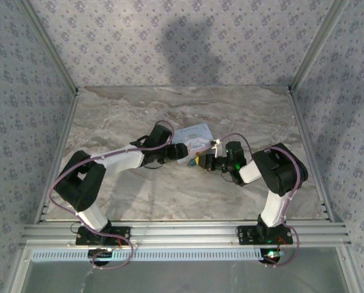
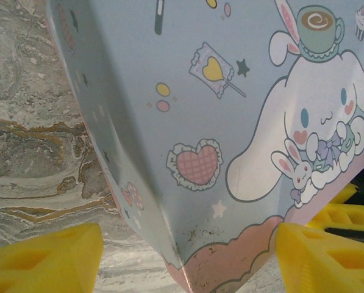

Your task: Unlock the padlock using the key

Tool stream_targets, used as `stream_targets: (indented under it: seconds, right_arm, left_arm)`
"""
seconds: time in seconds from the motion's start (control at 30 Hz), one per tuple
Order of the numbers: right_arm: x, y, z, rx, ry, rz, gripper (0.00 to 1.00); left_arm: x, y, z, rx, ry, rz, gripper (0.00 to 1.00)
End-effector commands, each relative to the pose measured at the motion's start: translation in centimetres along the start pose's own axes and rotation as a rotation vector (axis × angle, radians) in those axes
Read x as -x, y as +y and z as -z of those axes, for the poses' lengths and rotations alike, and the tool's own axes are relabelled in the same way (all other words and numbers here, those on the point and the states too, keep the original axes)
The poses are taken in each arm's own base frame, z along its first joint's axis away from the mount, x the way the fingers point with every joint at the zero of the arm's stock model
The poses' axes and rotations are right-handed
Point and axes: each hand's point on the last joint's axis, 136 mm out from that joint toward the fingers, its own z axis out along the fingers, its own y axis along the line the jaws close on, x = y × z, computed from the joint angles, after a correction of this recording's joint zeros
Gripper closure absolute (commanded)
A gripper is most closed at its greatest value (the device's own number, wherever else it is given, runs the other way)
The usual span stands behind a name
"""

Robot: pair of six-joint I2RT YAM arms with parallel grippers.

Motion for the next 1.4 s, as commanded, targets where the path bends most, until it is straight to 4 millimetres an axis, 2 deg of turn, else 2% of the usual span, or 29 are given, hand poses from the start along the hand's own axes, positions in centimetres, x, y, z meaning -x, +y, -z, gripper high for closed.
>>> stream_targets:
  seconds: [0.0,0.3,0.7,1.03,1.37]
  right_arm:
    - [0.2,-0.1,-0.6,0.000,0.006,-0.003,0.89]
    - [0.6,-0.3,-0.4,-0.007,-0.022,-0.019,1.00]
    - [2.0,-0.9,1.3,-0.026,-0.108,-0.069,1.00]
    - [2.5,-0.9,1.7,-0.018,-0.135,-0.133,1.00]
    - [2.2,-1.6,3.1,-0.067,-0.150,-0.145,1.00]
  left_arm:
    - [-1.2,1.5,0.1,0.063,0.027,0.005,0.26]
    - [-1.1,1.6,0.2,0.066,0.022,0.006,0.26]
    - [-1.4,1.8,0.6,0.070,0.013,0.009,0.26]
    - [-1.8,1.6,0.9,0.051,0.004,0.012,0.25]
    - [-0.4,0.4,2.8,0.022,-0.056,0.000,0.21]
